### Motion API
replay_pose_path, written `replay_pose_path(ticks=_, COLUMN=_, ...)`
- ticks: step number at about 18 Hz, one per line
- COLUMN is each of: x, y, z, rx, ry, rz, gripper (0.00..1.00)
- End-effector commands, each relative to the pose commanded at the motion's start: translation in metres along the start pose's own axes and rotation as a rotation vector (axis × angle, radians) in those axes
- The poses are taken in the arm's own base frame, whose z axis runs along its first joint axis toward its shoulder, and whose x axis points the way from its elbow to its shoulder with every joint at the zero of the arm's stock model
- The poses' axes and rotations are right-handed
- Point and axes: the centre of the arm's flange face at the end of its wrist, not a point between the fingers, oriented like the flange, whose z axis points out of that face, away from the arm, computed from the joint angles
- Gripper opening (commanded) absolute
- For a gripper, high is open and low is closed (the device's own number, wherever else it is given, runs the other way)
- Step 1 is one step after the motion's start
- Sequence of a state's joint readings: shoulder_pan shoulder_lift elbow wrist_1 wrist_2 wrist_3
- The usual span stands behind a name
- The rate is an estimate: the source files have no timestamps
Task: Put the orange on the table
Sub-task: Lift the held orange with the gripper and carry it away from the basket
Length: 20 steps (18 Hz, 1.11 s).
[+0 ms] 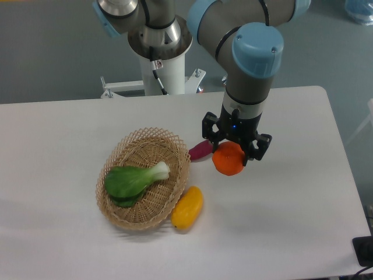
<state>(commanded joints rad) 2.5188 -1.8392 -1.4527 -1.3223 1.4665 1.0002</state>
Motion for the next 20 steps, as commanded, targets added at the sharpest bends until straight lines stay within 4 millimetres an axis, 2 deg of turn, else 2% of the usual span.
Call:
replay_pose_path(ticks=14, x=-0.001, y=0.002, z=0.008, rx=-0.007, ry=0.002, rz=-0.022, gripper=0.63)
replay_pose_path(ticks=16, x=-0.007, y=0.007, z=0.016, rx=-0.015, ry=0.007, rz=-0.034, gripper=0.63)
replay_pose_path(ticks=20, x=-0.026, y=0.031, z=0.051, rx=0.016, ry=-0.047, rz=-0.146, gripper=0.63)
